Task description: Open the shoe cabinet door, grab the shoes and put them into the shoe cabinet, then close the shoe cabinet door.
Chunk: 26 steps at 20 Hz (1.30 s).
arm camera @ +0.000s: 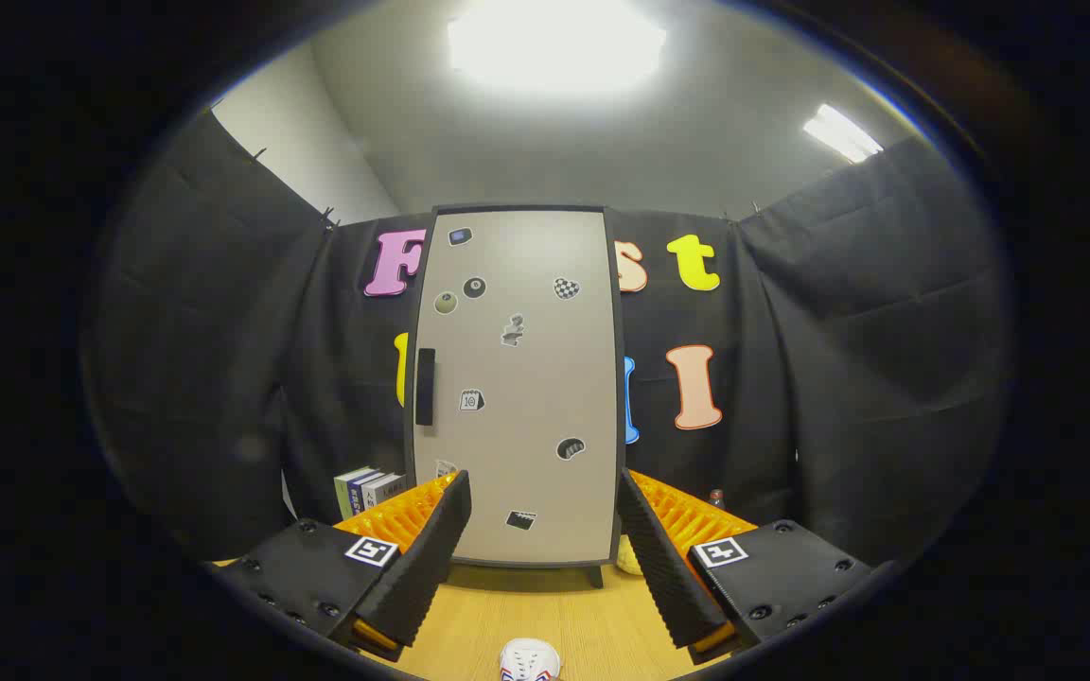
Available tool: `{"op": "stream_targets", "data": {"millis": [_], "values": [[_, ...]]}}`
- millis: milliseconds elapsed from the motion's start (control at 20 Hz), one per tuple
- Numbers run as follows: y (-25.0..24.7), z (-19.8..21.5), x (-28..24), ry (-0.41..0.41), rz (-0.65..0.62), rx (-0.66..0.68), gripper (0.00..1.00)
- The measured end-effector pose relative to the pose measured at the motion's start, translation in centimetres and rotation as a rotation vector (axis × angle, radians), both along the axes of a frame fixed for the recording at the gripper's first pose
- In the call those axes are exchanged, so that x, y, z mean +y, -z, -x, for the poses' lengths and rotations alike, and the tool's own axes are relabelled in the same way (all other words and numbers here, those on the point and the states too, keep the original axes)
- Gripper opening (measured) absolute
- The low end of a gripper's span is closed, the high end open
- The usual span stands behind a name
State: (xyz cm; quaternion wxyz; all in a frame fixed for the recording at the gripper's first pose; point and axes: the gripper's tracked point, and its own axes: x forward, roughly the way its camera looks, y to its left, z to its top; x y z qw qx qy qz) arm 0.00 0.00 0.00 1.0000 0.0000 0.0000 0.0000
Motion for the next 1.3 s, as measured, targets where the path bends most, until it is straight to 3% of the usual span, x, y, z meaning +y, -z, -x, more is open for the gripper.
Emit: {"op": "stream_targets", "data": {"millis": [900,1300], "values": [[-0.6,-0.6,-0.1,0.008,0.003,-0.008,0.98],[-3.0,-7.5,4.2,-0.101,0.013,-0.034,0.97]]}}
